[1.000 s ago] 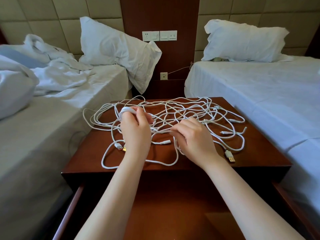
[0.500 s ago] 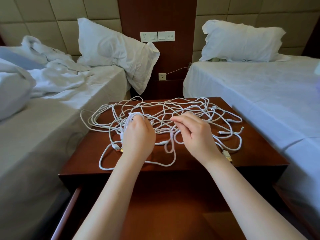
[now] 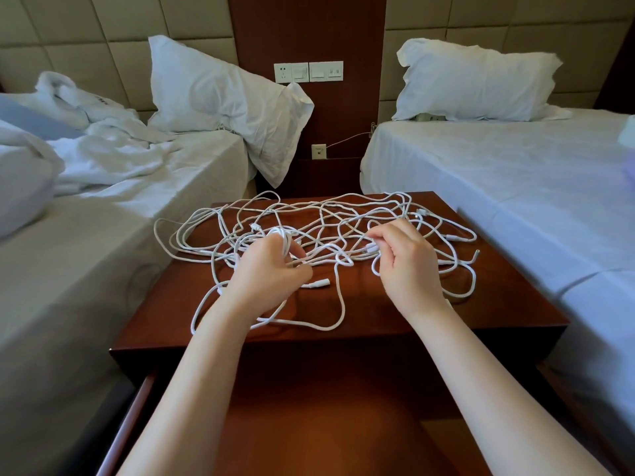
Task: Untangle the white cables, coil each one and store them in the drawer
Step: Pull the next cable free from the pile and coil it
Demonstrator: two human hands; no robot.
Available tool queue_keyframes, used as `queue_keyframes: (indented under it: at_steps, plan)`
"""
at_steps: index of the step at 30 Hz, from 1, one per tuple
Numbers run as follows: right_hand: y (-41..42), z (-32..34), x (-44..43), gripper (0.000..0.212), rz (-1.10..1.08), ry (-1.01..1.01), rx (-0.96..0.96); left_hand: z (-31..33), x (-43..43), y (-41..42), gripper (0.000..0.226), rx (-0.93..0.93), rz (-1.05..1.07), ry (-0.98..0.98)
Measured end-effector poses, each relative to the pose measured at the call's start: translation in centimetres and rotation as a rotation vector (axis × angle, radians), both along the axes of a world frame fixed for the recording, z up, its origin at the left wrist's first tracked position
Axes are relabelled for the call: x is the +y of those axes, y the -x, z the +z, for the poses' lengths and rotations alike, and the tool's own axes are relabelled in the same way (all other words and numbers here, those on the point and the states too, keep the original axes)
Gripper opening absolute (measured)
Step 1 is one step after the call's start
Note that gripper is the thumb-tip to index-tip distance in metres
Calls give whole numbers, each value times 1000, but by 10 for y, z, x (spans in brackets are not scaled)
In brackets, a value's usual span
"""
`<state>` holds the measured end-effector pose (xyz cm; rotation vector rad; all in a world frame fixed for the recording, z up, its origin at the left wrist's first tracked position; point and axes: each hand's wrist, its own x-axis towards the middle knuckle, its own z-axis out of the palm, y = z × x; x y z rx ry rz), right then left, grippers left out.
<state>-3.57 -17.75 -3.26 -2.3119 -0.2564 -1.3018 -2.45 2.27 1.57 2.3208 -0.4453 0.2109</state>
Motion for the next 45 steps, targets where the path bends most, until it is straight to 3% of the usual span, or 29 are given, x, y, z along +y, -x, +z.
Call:
queue_keyframes:
  at_steps: [3, 8, 13, 18, 22, 27, 30, 34, 38, 40, 42, 45]
  plan:
    - [0, -1, 3, 16, 7, 28, 19, -7, -4, -3, 13, -73, 43, -50]
    - [1, 1, 0, 10, 38, 77, 36, -9, 3, -9, 38, -230, 187, 105]
    - [-3, -2, -1, 3, -168, 136, 93, -11, 13, -15, 22, -306, 364, 225]
    - [-1, -3, -2, 6, -393, 111, 203, -10, 12, -15, 27, -384, 431, 369]
    - [1, -3, 1, 13, -457, 142, 332, -5, 3, -5, 42, -239, 346, 406]
    - [3, 1, 0, 25, -464, 131, 418, 8, 0, 6, 29, 107, -4, 559]
    - [5, 2, 1, 26, -470, 126, 433, 11, 0, 10, 34, 113, -92, 497]
    - [4, 4, 3, 21, -381, 64, 269, 12, -11, 17, 33, -116, -33, 365]
    - [10, 32, 21, 20, -48, -70, -58, 12, -14, 15, 36, -271, 27, 298]
    - [21, 49, 30, 18, 165, -201, -29, 13, -11, 14, 33, -339, 47, 301]
    - [29, 58, 36, 12, 332, -265, 140, 15, -8, 13, 30, -377, 62, 308]
    - [27, 52, 37, 11, 306, -99, 287, 17, -7, 13, 35, -392, 62, 325]
